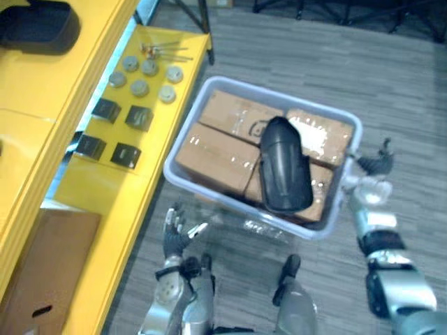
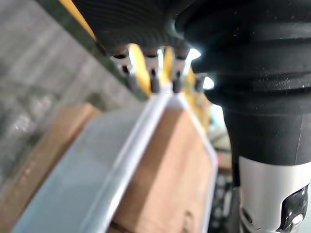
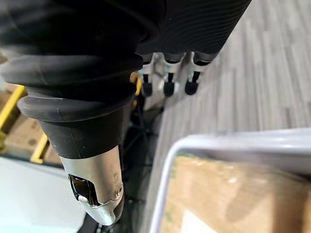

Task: Walk over and take plastic housings, then place them on the shelf

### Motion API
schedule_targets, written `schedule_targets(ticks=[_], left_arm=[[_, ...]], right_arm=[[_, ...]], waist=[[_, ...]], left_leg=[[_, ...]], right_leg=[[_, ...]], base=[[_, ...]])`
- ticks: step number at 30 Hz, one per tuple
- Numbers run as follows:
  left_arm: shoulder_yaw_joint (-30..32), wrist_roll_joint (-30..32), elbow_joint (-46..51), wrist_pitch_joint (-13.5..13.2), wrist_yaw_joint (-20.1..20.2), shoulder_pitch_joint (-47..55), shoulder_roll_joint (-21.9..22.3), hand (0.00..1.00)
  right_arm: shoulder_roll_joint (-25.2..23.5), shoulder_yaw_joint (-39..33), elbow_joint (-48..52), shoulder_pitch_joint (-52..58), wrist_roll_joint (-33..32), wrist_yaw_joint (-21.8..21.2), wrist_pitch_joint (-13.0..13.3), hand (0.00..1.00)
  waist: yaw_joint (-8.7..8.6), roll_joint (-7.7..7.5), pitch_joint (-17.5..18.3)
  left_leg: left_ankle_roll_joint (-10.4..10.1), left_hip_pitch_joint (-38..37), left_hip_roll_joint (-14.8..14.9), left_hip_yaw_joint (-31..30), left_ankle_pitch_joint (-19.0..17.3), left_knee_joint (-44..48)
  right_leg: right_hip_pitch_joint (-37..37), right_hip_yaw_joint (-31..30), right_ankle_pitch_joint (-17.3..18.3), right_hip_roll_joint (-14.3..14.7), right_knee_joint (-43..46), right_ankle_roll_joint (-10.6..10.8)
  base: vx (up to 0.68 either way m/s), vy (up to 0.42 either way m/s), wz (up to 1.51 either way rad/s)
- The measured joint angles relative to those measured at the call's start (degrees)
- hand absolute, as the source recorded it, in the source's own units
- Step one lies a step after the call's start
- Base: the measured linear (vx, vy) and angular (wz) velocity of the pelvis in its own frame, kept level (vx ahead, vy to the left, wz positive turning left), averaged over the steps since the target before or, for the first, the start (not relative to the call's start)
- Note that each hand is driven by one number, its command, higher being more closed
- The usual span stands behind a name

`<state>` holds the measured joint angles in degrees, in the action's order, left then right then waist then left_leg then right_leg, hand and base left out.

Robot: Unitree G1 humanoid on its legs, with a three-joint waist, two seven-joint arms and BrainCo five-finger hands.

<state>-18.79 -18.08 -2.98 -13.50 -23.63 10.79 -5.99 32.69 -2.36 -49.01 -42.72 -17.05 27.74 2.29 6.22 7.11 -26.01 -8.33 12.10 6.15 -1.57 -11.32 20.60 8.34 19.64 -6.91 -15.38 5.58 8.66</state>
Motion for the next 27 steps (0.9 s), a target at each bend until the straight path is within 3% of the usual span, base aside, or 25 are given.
schedule_targets(ticks=[5,9,11,16,22,27], left_arm=[[-1.9,0.0,-1.3,-1.0,-0.1,-0.4,0.4,0.00],[-2.9,-0.1,-3.1,-1.0,-0.4,-0.5,0.8,0.00],[-3.1,0.0,-3.4,-1.0,-0.5,-0.5,0.8,0.00],[-4.4,0.0,-4.6,-1.0,-1.0,-0.6,0.9,0.00],[-4.4,0.0,-5.4,-1.0,-1.3,-1.2,0.8,0.00],[-4.4,0.1,-6.4,-1.0,-2.7,-2.0,0.8,0.00]], right_arm=[[3.4,3.2,-3.8,-3.6,2.2,-0.2,0.2,0.00],[3.6,5.0,-3.9,-4.4,2.6,-0.1,2.2,0.00],[3.6,5.3,-1.9,-4.6,5.3,0.4,4.3,0.00],[2.7,5.3,8.2,-1.4,8.7,1.1,6.0,0.00],[-4.2,5.4,19.7,6.6,11.1,-0.4,4.8,0.00],[-6.4,8.3,20.5,7.8,11.2,-2.0,3.5,0.00]], waist=[[1.02,1.69,-0.9],[1.12,1.70,-0.9],[1.19,1.66,-0.9],[1.02,1.56,-1.0],[0.59,-0.25,-2.1],[0.56,-0.72,-2.4]], left_leg=[[-0.2,1.4,0.1,-1.2,0.5,0.0],[-0.1,1.3,0.1,-1.4,0.5,0.3],[-0.1,2.2,0.1,-1.4,0.5,1.0],[-0.1,3.0,0.2,-1.3,0.5,1.9],[0.2,3.7,0.4,-0.8,0.2,2.1],[0.2,5.8,0.8,0.6,0.2,3.1]], right_leg=[[1.8,0.8,0.3,-0.1,2.0,-0.4],[2.1,0.8,0.7,-0.3,3.3,-1.0],[3.0,0.8,0.9,-0.4,4.0,-1.2],[3.6,0.7,0.9,-0.4,4.6,-1.2],[4.3,0.5,0.9,-0.3,4.6,-1.3],[6.4,-0.7,-0.4,0.0,3.9,-1.2]], base=[[-0.01,-0.004,0.07],[-0.04,0.004,0.02],[-0.07,0.005,-0.02],[-0.07,0.001,-0.01],[-0.07,0.004,-0.02],[-0.02,0.022,-0.10]])
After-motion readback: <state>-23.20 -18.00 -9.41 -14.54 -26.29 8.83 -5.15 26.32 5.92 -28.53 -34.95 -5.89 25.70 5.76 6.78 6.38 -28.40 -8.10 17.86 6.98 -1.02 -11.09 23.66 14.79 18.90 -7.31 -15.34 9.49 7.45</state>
